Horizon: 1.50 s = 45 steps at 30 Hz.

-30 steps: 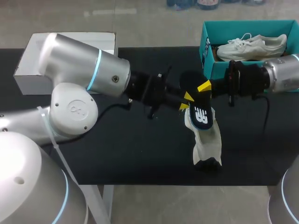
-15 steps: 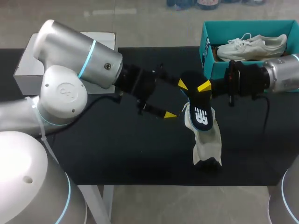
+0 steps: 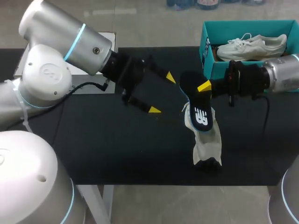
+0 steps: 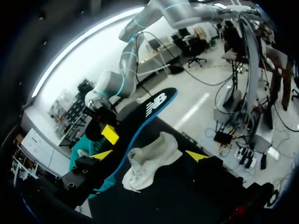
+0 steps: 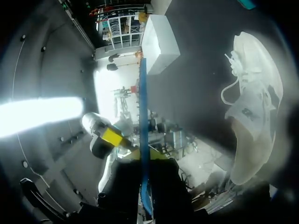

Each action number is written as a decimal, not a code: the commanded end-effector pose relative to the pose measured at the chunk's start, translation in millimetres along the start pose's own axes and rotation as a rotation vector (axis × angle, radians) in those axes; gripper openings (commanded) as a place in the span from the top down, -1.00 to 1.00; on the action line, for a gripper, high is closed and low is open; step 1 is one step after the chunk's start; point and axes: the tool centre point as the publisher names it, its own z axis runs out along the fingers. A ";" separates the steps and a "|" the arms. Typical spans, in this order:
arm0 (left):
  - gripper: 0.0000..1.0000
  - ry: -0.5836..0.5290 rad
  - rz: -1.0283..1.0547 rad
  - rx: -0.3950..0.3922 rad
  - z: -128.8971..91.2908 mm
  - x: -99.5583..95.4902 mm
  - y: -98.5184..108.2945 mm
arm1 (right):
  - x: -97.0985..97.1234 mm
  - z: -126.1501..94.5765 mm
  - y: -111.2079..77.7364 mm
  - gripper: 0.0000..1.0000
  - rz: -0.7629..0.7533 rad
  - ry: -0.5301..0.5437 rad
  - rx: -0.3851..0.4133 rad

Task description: Take the shoe out of the shoebox, open the shoe tongue, remove and reinsert the insole, then place the shoe into the shoebox

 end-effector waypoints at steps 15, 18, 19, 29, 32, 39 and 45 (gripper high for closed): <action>-1.00 0.142 -0.033 -0.073 -8.3 -20.0 -1.1 | -0.2 1.4 -0.2 1.00 0.000 0.000 -0.003; -1.00 0.165 -0.049 -0.078 -10.4 -22.4 0.0 | -0.2 1.4 -0.2 1.00 0.000 0.000 -0.003; -1.00 0.178 -0.053 -0.087 -10.9 -23.1 0.1 | -0.2 1.4 -0.2 1.00 0.000 0.000 -0.003; -1.00 0.253 -0.095 -0.154 -15.6 -33.5 5.4 | -0.2 1.4 -0.2 1.00 0.000 0.000 -0.003; -1.00 0.303 -0.102 -0.171 -16.4 -41.9 5.2 | -0.2 1.4 -0.2 1.00 0.000 0.000 -0.003; -1.00 0.453 -0.114 -0.210 -16.3 -58.2 4.7 | -0.2 1.4 -0.2 1.00 0.000 0.000 -0.003; -1.00 0.515 -0.083 -0.235 -10.4 -64.5 0.9 | -0.2 1.4 -0.2 1.00 0.000 0.000 -0.003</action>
